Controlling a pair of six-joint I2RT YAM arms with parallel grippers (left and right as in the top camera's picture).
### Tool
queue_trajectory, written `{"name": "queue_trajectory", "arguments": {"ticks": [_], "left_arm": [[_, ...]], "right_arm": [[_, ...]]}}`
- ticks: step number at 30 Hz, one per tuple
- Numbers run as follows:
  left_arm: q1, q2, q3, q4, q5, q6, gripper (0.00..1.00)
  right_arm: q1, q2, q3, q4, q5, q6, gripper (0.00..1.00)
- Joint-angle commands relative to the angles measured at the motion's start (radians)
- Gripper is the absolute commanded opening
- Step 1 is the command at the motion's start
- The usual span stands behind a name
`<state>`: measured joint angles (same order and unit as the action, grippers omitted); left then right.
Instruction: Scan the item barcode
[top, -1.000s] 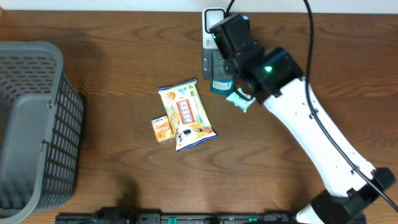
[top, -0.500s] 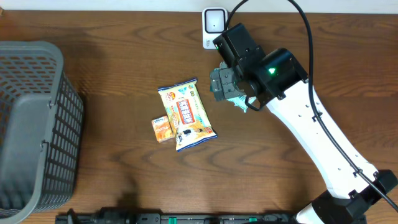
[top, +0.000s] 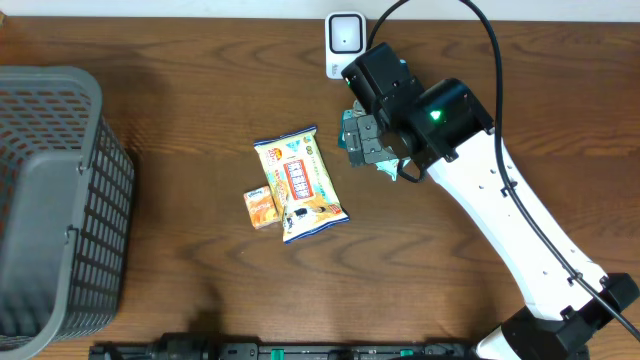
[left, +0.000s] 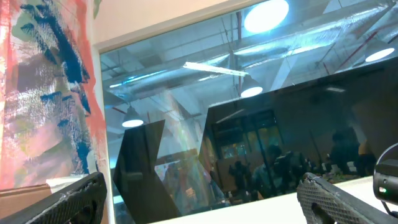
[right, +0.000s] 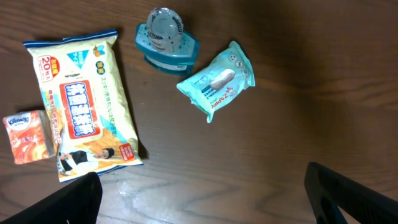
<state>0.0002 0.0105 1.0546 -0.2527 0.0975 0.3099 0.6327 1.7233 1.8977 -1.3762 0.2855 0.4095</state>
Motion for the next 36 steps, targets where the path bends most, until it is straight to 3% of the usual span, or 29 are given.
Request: {"name": "queue_trajectory", "arguments": {"ticks": [1, 8, 21, 32, 36], "left_arm": [[0.005, -0.008, 0.023, 0.009, -0.013, -0.016, 0.98], [0.005, -0.008, 0.006, 0.002, -0.013, -0.016, 0.98], [0.005, -0.008, -0.264, 0.050, -0.013, -0.016, 0.98], [0.005, 0.004, -0.458, 0.061, -0.013, -0.017, 0.98], [0.005, 0.036, -0.526, 0.060, -0.013, -0.017, 0.98]], "right_arm": [[0.008, -0.003, 0.004, 0.001, 0.019, 0.012, 0.99], [-0.025, -0.003, 0.004, 0.012, 0.040, -0.087, 0.99], [-0.119, -0.003, -0.008, 0.079, 0.045, -0.086, 0.99], [-0.122, -0.003, -0.227, 0.293, 0.044, -0.113, 0.99], [-0.123, -0.003, -0.295, 0.379, -0.042, -0.219, 0.99]]}}
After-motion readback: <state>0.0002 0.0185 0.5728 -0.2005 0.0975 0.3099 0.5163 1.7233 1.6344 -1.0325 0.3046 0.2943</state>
